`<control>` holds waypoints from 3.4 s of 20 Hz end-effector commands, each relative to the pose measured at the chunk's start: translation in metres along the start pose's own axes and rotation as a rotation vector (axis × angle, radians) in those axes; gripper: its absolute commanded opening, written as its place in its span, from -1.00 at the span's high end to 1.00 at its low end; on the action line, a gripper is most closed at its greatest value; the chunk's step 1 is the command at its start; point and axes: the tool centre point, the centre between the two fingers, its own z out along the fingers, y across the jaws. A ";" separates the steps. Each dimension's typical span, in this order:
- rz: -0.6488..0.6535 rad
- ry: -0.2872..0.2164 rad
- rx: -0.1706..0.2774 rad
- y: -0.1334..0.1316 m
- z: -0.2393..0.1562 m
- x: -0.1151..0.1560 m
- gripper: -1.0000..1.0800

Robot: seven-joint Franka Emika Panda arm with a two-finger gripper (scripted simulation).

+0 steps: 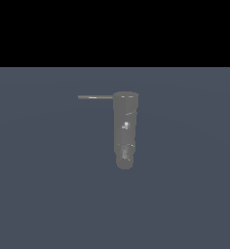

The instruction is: Turn on the faucet by rotating a designated handle.

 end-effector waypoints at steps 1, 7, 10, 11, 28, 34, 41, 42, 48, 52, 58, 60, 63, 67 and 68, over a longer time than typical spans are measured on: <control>0.000 0.000 0.000 0.000 0.000 0.000 1.00; 0.019 0.000 -0.001 -0.004 0.004 0.001 1.00; 0.042 0.000 -0.002 -0.008 0.009 0.002 1.00; 0.052 0.000 -0.002 -0.010 0.011 0.003 1.00; 0.357 -0.003 -0.015 -0.066 0.073 0.031 1.00; 0.483 -0.005 -0.020 -0.086 0.099 0.048 1.00; 0.630 -0.006 -0.025 -0.107 0.129 0.070 1.00; 0.651 -0.007 -0.025 -0.109 0.134 0.074 1.00; 0.774 -0.008 -0.029 -0.123 0.159 0.096 1.00; 0.855 -0.009 -0.032 -0.131 0.176 0.111 1.00; 0.972 -0.010 -0.036 -0.139 0.200 0.134 1.00; 1.010 -0.011 -0.037 -0.141 0.208 0.142 1.00; 1.066 -0.011 -0.039 -0.144 0.220 0.153 1.00; 1.140 -0.011 -0.043 -0.145 0.235 0.169 1.00; 1.159 -0.011 -0.044 -0.146 0.239 0.173 1.00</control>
